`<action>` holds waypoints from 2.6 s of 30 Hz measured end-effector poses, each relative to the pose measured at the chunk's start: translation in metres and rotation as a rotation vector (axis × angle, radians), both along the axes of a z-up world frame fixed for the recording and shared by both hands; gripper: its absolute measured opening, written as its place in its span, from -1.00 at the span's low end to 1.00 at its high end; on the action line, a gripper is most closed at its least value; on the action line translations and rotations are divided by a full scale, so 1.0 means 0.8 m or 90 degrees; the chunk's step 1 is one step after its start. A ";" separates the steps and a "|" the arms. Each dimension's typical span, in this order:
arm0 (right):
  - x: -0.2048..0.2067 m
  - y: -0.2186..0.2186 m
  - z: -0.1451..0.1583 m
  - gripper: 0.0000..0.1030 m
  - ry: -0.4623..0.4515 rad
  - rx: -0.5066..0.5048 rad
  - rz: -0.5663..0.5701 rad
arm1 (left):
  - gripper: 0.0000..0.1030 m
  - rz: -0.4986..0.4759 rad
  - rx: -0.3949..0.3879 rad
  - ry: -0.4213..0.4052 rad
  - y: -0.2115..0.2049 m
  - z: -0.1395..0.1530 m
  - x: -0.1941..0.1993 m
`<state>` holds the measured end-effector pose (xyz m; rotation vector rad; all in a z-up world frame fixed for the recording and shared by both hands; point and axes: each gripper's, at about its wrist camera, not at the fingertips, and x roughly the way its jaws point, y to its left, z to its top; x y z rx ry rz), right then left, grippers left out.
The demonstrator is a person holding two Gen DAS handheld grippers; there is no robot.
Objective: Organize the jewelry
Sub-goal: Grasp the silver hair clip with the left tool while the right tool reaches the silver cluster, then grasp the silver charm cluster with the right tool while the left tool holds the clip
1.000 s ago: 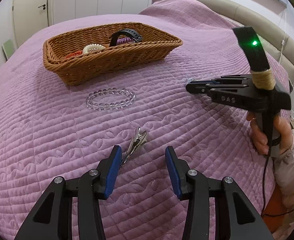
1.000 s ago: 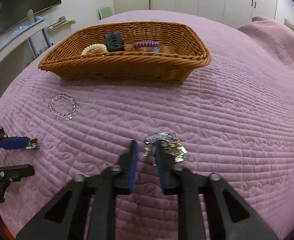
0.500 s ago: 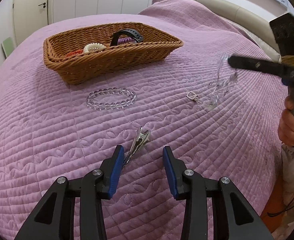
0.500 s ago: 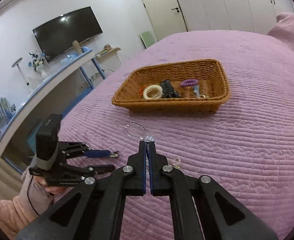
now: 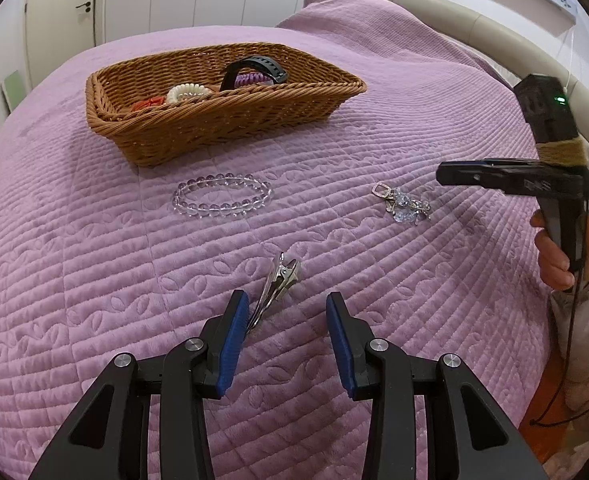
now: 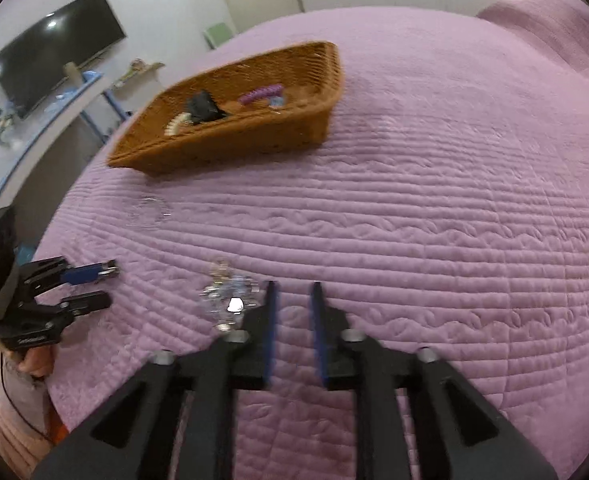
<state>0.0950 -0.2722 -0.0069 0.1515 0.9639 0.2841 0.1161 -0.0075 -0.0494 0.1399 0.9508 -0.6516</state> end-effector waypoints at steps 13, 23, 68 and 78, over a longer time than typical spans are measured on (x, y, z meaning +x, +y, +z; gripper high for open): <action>0.006 0.099 -0.034 -0.01 -0.021 -0.149 0.046 | -0.12 -0.021 0.043 -0.025 -0.017 -0.002 -0.015; 0.000 0.112 -0.031 -0.63 -0.031 -0.194 0.090 | -0.93 0.020 0.025 -0.017 -0.011 -0.002 0.001; -0.020 0.097 0.014 0.10 -0.057 -0.063 0.098 | -0.93 0.049 -0.108 -0.078 0.039 0.068 -0.001; -0.003 0.131 -0.037 -0.75 -0.010 -0.124 0.102 | -0.93 0.053 -0.108 -0.073 0.037 0.061 0.002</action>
